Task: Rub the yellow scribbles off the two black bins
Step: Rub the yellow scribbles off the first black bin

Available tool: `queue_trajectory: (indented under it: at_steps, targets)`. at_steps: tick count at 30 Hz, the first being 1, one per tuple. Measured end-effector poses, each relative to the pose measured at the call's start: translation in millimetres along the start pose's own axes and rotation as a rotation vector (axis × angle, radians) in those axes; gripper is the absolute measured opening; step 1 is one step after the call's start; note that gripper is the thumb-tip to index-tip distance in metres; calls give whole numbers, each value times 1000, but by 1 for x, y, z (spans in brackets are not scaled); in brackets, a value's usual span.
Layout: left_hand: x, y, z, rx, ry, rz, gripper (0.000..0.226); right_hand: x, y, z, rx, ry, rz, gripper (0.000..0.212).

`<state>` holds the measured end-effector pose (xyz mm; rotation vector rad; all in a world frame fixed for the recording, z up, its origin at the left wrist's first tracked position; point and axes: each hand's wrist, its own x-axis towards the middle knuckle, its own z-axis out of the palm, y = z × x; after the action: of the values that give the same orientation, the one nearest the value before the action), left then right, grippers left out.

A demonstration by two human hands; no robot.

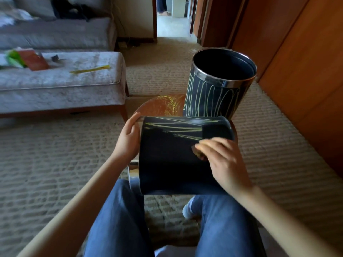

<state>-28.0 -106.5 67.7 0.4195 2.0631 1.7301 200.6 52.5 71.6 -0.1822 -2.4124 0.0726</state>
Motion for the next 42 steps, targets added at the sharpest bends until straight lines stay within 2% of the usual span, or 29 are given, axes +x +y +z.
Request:
queue_trajectory:
  at_steps: [5, 8, 10, 12, 15, 18, 24, 27, 29, 32, 34, 36, 39, 42]
  targets:
    - [-9, 1, -2, 5, -11, 33, 42, 55, 11, 14, 2, -34, 149, 27]
    - [-5, 3, 0, -24, -13, 3, 41, 20, -11, 13, 26, 31, 181, 30]
    - [-1, 4, 0, -30, -8, -1, 45, -24, -27, 8, 76, 20, 80, 33]
    - [-1, 4, 0, -25, -6, 4, 52, -55, -33, 3, 68, -59, -109, 34]
    - [-8, -2, -1, -44, -16, 40, 47, -46, -23, 3, 26, -93, -252, 30]
    - [-14, -7, 2, -39, 37, 111, 37, -6, -23, 11, 37, -41, -145, 31]
    - [-23, -12, 6, 34, 82, 221, 42, 70, 0, 28, 35, -95, 128, 32]
    - [-27, -12, 7, 55, 82, 222, 43, 68, -8, 30, 20, -38, 187, 33]
    - [-26, -9, 9, 58, 86, 212, 44, 34, -20, 27, 56, 32, 136, 33]
    - [-23, -8, 10, 63, 106, 212, 44, -23, -31, 18, 99, -4, -96, 29]
    - [-29, -11, 10, 87, 105, 243, 44, -30, -26, 15, 78, -54, -244, 29]
    - [-37, -15, 10, 108, 99, 279, 44, -14, -22, 16, 67, -64, -312, 26]
    - [-42, -20, 9, 113, 101, 316, 44, 27, -23, 24, 97, -78, -257, 28]
    - [-47, -21, 8, 120, 87, 343, 46, 71, -18, 34, 101, -103, -75, 32]
